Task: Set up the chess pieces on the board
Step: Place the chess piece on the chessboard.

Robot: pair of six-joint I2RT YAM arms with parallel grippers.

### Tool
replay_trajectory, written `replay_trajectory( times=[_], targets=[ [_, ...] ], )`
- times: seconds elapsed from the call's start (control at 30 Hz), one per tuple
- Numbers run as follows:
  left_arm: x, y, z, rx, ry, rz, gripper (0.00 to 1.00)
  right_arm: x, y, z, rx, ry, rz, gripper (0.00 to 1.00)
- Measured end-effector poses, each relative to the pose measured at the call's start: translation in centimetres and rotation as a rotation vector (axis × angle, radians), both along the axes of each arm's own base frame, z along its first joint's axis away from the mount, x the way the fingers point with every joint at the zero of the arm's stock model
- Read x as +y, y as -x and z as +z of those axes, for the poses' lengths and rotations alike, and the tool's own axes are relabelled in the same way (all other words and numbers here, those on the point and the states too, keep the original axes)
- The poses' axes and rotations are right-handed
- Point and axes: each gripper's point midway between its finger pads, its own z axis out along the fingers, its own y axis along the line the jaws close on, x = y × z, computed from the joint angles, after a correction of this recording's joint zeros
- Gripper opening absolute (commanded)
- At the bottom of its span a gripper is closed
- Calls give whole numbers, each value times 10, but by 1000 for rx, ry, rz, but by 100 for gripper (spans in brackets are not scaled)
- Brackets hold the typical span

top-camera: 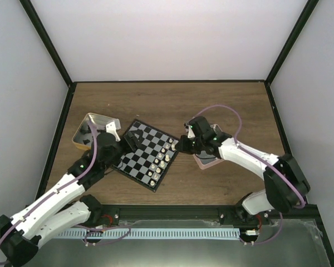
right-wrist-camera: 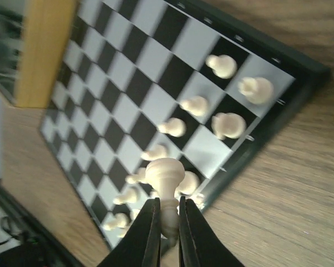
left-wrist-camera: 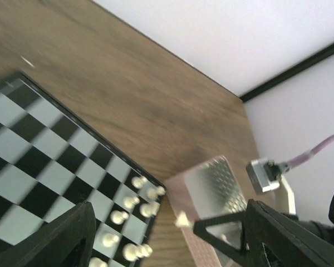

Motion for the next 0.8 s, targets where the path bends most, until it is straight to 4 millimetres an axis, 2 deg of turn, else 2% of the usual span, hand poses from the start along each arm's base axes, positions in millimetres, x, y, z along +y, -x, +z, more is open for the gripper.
replay_trajectory(
  times=[0.1, 0.23, 0.4, 0.8],
  targets=[
    [20, -1, 16, -59, -96, 58, 78, -9, 2, -22, 64, 121, 14, 1],
    [42, 0, 35, -137, -187, 114, 78, -11, 0, -33, 102, 201, 36, 1],
    [59, 2, 37, -175, -285, 155, 78, -8, -3, -42, 141, 242, 59, 1],
    [66, 5, 41, -197, -310, 170, 79, 2, -5, -61, 218, 270, 92, 3]
  ],
)
